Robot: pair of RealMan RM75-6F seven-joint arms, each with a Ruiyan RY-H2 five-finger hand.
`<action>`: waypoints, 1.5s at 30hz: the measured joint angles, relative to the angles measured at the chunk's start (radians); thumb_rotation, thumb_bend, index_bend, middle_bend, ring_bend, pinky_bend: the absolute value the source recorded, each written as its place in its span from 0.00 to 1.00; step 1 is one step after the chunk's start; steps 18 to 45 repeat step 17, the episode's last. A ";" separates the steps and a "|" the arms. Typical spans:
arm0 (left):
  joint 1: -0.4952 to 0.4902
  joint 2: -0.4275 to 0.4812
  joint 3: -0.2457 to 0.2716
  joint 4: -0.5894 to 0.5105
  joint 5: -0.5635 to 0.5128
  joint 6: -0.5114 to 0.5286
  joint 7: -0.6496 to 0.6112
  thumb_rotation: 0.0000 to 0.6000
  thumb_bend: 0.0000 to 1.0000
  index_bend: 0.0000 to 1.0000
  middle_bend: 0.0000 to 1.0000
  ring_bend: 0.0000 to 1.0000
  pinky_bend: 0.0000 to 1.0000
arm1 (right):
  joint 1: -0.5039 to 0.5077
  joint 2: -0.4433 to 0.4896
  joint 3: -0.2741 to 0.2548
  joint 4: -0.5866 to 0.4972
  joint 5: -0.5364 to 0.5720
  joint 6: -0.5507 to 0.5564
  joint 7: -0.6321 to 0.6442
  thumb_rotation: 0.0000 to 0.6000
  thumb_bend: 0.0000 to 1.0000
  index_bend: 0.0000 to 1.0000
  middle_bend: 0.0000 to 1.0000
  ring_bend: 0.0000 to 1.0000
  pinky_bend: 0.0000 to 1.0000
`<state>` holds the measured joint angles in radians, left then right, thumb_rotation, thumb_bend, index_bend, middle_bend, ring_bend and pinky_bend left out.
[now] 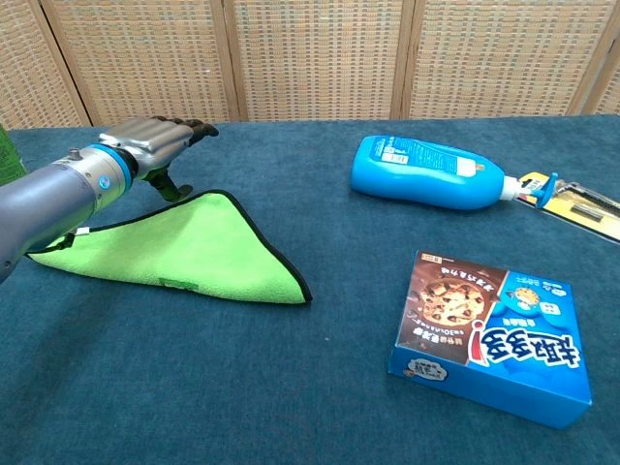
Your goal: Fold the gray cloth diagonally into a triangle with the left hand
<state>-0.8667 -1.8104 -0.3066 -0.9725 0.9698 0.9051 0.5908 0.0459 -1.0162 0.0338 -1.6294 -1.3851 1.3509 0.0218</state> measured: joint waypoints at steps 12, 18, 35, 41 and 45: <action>0.275 0.328 0.165 -0.554 0.166 0.313 -0.042 1.00 0.08 0.00 0.00 0.00 0.00 | -0.005 -0.001 0.004 -0.017 -0.009 0.029 -0.036 1.00 0.00 0.00 0.00 0.00 0.00; 0.398 0.441 0.286 -0.676 0.248 0.422 -0.045 1.00 0.07 0.00 0.00 0.00 0.00 | -0.009 0.002 0.005 -0.033 -0.026 0.054 -0.054 1.00 0.00 0.00 0.00 0.00 0.00; 0.398 0.441 0.286 -0.676 0.248 0.422 -0.045 1.00 0.07 0.00 0.00 0.00 0.00 | -0.009 0.002 0.005 -0.033 -0.026 0.054 -0.054 1.00 0.00 0.00 0.00 0.00 0.00; 0.398 0.441 0.286 -0.676 0.248 0.422 -0.045 1.00 0.07 0.00 0.00 0.00 0.00 | -0.009 0.002 0.005 -0.033 -0.026 0.054 -0.054 1.00 0.00 0.00 0.00 0.00 0.00; 0.398 0.441 0.286 -0.676 0.248 0.422 -0.045 1.00 0.07 0.00 0.00 0.00 0.00 | -0.009 0.002 0.005 -0.033 -0.026 0.054 -0.054 1.00 0.00 0.00 0.00 0.00 0.00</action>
